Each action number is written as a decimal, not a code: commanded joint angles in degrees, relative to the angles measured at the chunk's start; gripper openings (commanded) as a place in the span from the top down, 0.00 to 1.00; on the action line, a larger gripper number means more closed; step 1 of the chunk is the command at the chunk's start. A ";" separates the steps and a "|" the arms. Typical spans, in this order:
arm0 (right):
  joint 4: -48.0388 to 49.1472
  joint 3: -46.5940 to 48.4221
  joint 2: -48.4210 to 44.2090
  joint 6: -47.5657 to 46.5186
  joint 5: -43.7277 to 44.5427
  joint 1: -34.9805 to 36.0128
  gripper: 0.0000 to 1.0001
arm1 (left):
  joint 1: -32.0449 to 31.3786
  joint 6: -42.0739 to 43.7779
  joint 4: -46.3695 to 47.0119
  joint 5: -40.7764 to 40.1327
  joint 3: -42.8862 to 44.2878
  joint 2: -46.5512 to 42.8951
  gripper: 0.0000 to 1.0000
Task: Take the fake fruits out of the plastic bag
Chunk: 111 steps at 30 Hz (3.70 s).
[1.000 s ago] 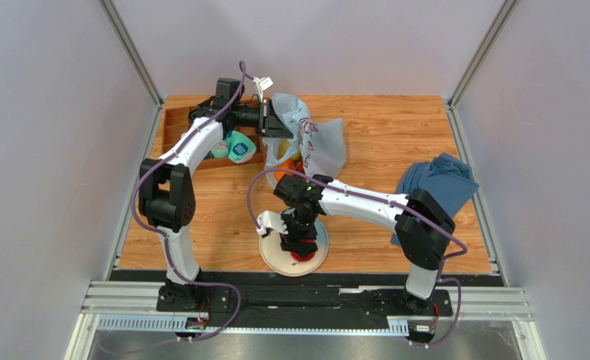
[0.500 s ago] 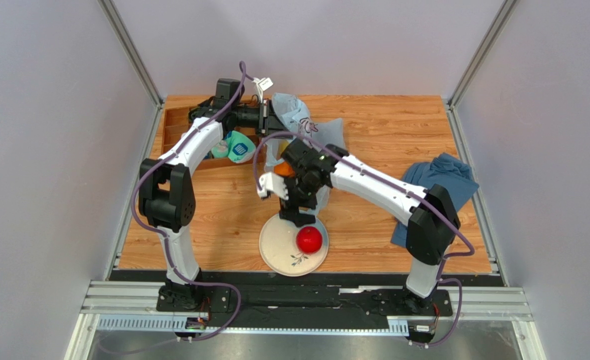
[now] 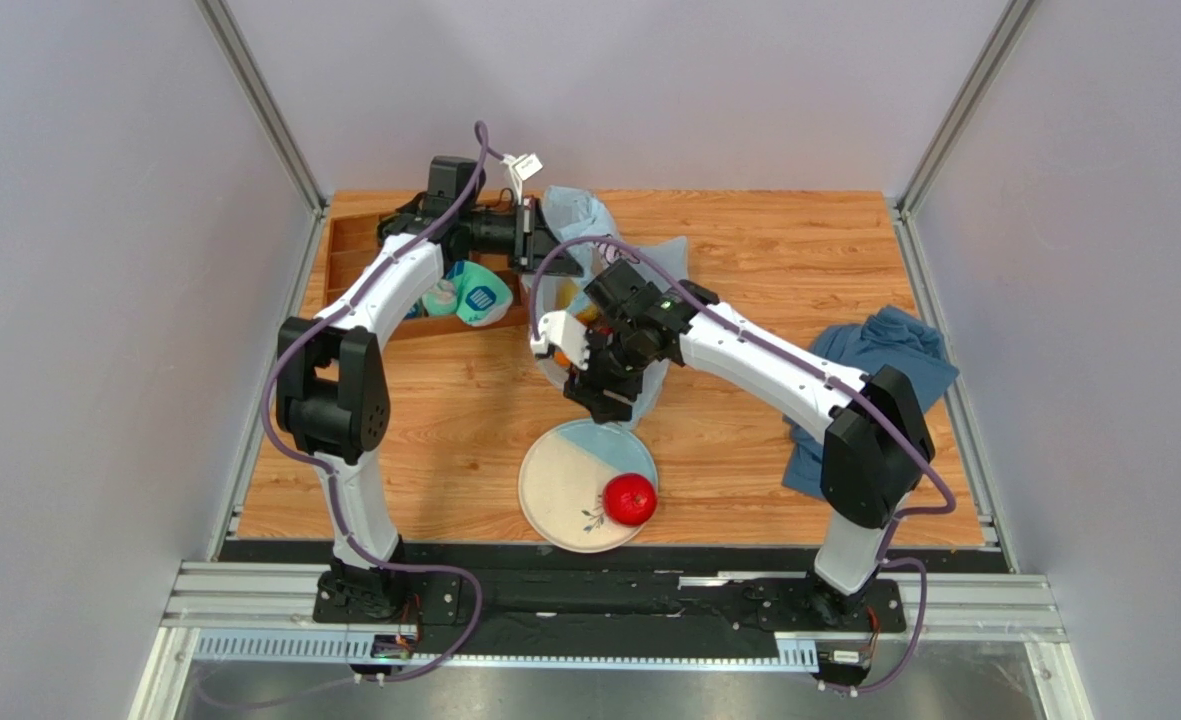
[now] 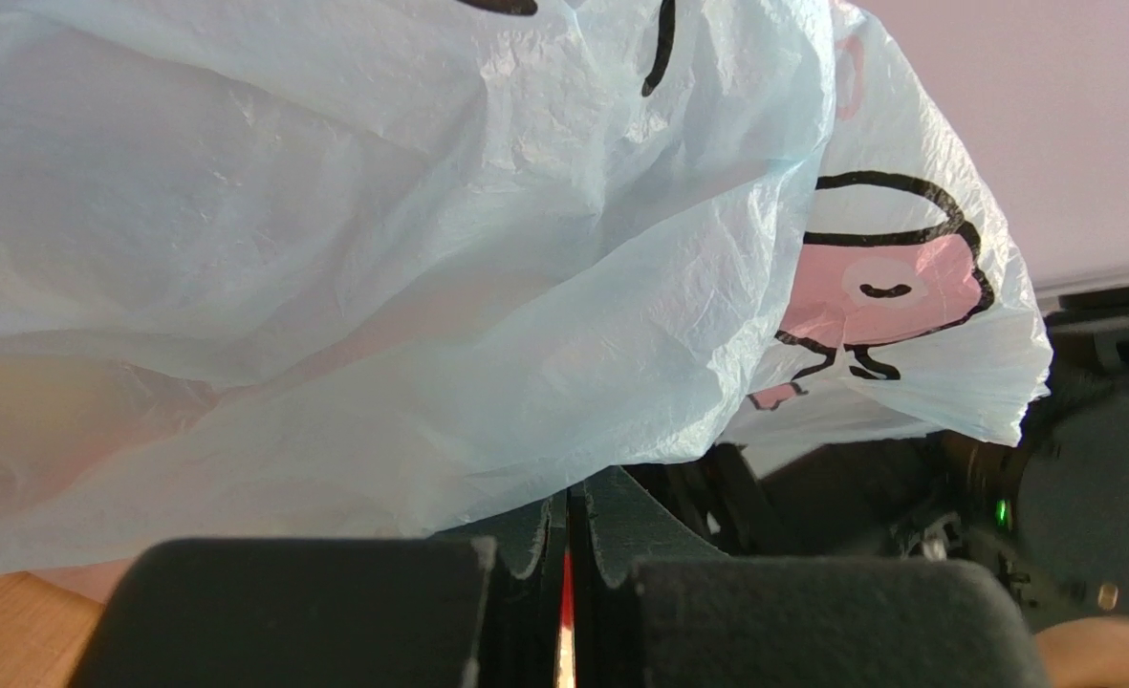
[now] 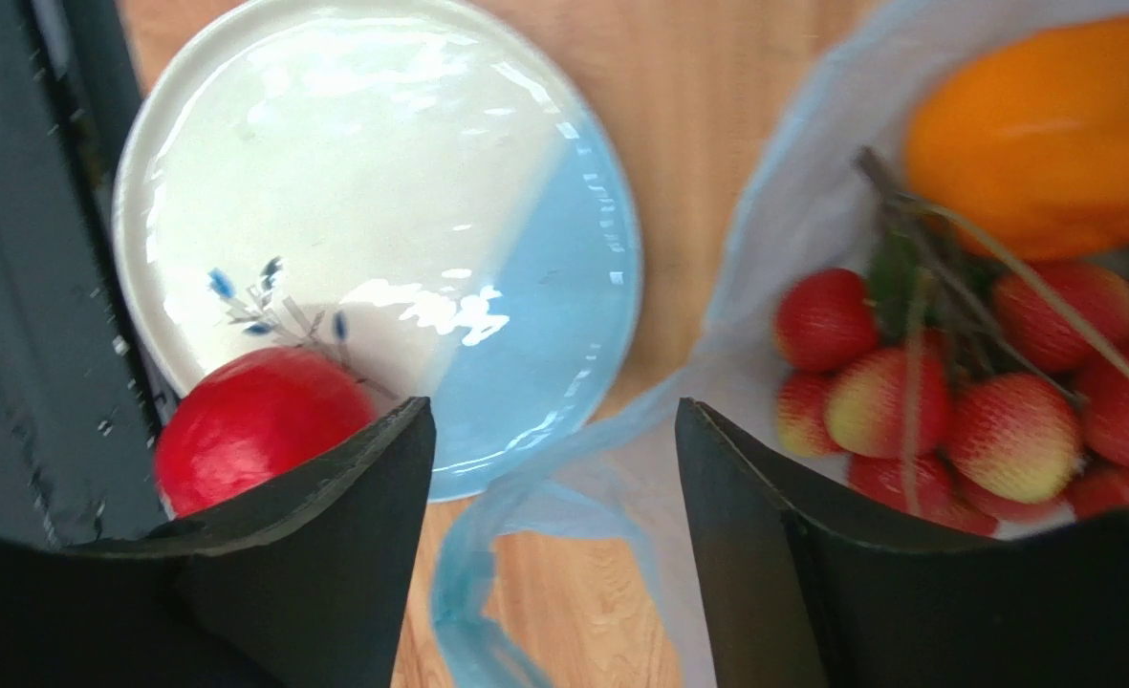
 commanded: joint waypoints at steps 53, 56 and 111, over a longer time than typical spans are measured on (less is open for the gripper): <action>26.08 -11.31 -0.89 -20.53 15.99 -5.70 1.00 | -0.46 -8.91 11.29 4.05 -1.56 1.83 1.00; 24.14 -9.99 -5.90 -17.71 13.70 -5.61 1.00 | -0.46 -8.99 11.20 4.14 -1.47 1.83 1.00; 5.76 2.05 -5.13 1.27 -0.54 -5.06 0.39 | 0.51 -11.10 12.08 3.61 1.44 5.52 1.00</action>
